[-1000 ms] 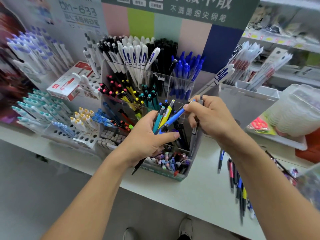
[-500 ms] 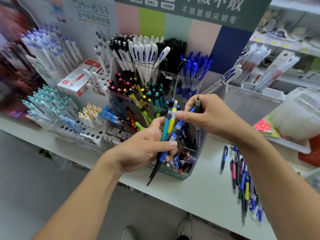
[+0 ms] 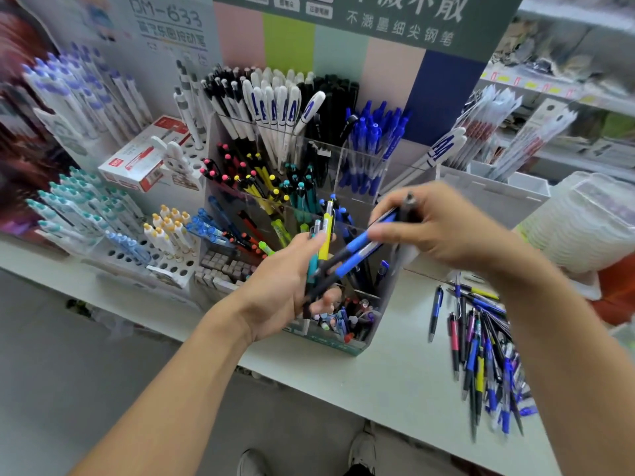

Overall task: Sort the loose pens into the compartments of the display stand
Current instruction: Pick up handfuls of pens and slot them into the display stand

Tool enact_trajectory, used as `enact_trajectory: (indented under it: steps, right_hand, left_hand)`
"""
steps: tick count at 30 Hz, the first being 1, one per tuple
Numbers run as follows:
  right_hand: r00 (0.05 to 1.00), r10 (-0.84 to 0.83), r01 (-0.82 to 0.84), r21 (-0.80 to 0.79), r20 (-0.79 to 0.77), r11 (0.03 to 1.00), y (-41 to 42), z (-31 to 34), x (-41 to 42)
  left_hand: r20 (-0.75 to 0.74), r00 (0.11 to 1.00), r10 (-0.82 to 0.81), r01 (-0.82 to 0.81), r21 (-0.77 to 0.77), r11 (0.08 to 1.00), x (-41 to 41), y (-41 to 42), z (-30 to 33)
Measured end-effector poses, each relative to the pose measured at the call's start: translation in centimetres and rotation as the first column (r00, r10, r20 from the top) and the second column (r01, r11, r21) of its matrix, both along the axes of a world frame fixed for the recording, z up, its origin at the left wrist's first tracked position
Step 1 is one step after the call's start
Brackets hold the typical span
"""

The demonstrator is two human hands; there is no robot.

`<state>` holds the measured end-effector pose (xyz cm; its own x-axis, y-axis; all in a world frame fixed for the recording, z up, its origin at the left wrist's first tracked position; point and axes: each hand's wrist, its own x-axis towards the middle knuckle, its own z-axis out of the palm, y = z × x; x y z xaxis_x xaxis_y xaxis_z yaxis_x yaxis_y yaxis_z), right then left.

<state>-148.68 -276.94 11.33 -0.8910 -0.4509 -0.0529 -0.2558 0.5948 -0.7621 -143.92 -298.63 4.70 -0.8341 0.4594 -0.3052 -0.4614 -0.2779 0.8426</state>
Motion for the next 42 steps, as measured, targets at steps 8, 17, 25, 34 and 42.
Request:
enact_trajectory:
  steps: [8,17,25,34,42]
  right_hand:
    - [0.816,-0.126,0.362,0.330,-0.564,0.871,-0.9,4.6,-2.8]
    - [0.885,0.128,0.296,0.754,-0.447,0.586,-6.4,1.3,-3.9]
    - [0.948,0.151,0.154,0.817,-0.282,0.555,-7.3,2.9,-5.2]
    - [0.998,-0.067,0.067,0.258,-0.009,0.964,-8.5,2.3,-3.4]
    - [0.864,-0.298,0.289,-0.085,-0.405,0.954,-11.0,5.3,-5.2]
  left_hand:
    - [-0.034,0.997,0.073,-0.073,0.004,0.997,0.0,-0.7,-1.4]
    - [-0.049,0.927,0.371,-0.373,-0.042,0.927,0.1,-1.5,-2.1]
    - [-0.048,0.933,0.358,-0.360,-0.057,0.931,-0.1,-2.3,-1.5]
    - [-0.163,0.947,0.277,-0.275,0.038,0.961,-0.1,-3.7,-1.5]
    - [-0.101,0.883,0.459,-0.468,-0.103,0.878,-1.6,-7.1,-2.2]
